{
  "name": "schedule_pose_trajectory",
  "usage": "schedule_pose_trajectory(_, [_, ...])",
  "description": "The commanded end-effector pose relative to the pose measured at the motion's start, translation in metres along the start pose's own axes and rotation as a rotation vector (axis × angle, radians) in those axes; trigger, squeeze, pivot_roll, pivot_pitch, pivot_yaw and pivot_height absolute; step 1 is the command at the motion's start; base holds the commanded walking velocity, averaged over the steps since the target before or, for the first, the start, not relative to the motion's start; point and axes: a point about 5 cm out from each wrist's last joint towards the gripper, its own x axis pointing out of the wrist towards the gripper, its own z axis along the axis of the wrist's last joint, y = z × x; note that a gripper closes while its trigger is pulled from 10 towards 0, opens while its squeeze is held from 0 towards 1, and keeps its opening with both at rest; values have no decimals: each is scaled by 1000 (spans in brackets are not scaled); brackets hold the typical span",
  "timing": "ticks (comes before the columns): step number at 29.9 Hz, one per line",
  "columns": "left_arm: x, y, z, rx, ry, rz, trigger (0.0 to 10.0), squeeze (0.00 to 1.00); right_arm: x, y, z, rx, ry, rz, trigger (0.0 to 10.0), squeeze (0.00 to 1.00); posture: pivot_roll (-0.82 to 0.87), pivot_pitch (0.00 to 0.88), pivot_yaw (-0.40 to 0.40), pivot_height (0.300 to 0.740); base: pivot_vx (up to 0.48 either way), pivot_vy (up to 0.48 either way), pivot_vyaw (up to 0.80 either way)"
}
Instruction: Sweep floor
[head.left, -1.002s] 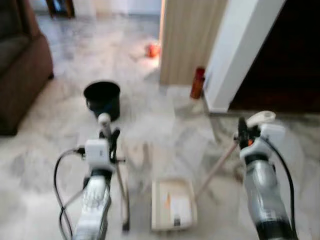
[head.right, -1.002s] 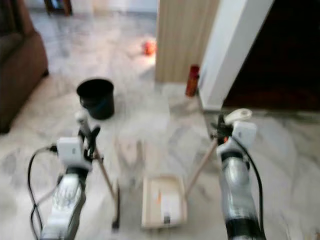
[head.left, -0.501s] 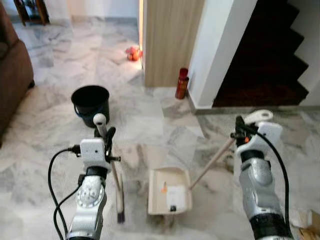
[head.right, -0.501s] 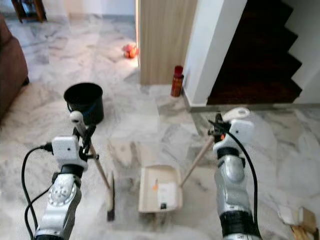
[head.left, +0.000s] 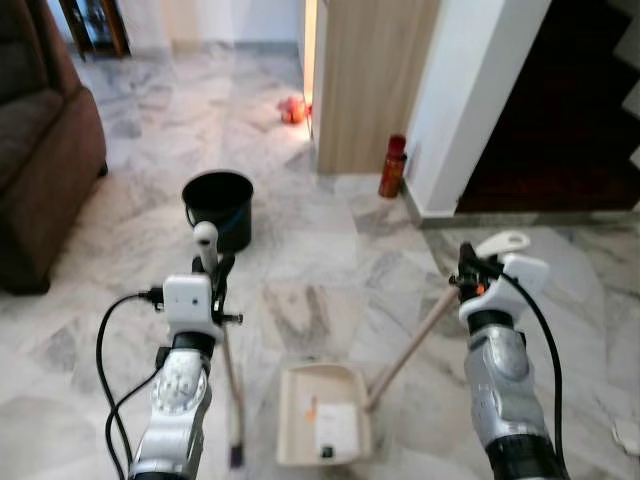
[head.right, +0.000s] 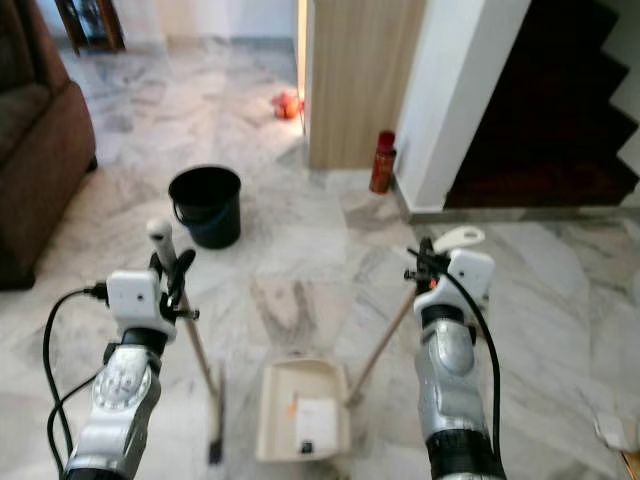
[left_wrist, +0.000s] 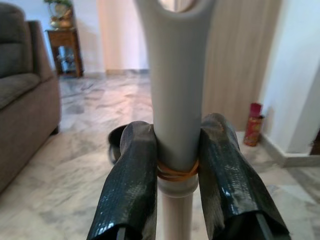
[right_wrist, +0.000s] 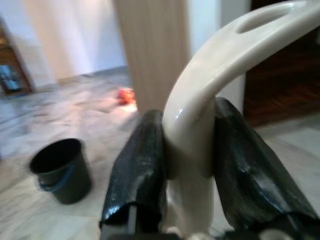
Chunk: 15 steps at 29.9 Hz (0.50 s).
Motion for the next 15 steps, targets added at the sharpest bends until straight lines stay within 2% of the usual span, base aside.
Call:
schedule_pose_trajectory(1, [5, -5, 13, -6, -58, -20, 10000, 0, 4, -3, 11, 19, -55, -18, 10000, 0, -1, 46, -39, 740, 0, 289, 0])
schedule_pose_trajectory(7, [4, -4, 13, 1, -50, -17, 10000, 0, 4, -2, 11, 24, -52, -15, 10000, 0, -3, 65, -38, 740, 0, 288, 0])
schedule_pose_trajectory(15, [3, -10, 5, -12, 12, -38, 10000, 0, 3, -1, 9, 25, -40, -7, 10000, 0, -3, 83, -37, 740, 0, 0, 0])
